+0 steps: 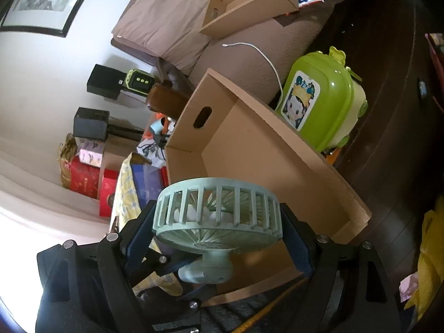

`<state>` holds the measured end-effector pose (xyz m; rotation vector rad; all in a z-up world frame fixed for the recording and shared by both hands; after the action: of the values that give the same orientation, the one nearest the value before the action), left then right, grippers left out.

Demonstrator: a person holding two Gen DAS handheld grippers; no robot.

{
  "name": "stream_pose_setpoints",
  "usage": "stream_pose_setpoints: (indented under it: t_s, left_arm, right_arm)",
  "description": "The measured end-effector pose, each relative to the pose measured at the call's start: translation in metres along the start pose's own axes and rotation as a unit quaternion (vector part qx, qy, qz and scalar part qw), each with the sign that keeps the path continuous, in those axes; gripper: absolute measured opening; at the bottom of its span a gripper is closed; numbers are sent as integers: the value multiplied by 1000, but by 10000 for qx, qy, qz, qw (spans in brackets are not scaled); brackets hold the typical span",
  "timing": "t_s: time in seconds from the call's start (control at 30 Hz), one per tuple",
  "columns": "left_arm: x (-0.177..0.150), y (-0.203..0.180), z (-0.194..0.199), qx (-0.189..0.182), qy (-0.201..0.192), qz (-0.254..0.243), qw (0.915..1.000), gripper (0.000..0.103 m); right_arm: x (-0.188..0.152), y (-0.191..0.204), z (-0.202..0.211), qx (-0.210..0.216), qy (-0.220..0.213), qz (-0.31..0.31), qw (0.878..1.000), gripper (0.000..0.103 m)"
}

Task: Organize objects
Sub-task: 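Carry the fan with the left tool over the empty cardboard box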

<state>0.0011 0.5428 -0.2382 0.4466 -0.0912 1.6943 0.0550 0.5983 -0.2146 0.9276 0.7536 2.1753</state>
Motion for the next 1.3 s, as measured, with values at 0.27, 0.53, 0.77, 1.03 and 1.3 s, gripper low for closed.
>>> stream_pose_setpoints:
  t_s: [0.27, 0.53, 0.77, 1.03, 1.3]
  left_arm:
    - [1, -8, -3, 261, -84, -245, 9993, 25]
    - [-3, -8, -12, 255, 65, -300, 9992, 25]
    - [-4, -10, -17, 280, 132, -372, 9988, 25]
    - [-7, -13, -23, 339, 209, -493, 9980, 25]
    - [-11, -15, -29, 351, 338, -554, 9973, 25]
  right_arm:
    - [2, -4, 1, -60, -4, -37, 10000, 85]
    - [0, -5, -3, -229, 92, 28, 9997, 85]
    - [-1, -11, -7, -221, 190, -17, 9996, 85]
    - [0, -14, -12, -368, 271, 45, 9989, 85]
    - [-1, -23, -18, -440, 425, 1, 9981, 85]
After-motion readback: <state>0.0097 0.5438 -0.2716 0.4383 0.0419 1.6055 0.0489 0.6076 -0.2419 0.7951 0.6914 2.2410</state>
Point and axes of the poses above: each gripper's, at about its wrist camera, not at the fingertips, and z roughly against the way its jaws point, y to its left, x to its top, the point moved 4 cm from there along -z, roughly the way its jaws point, and after that the axes turned 13 degrees about z, right-handed, at the moved point
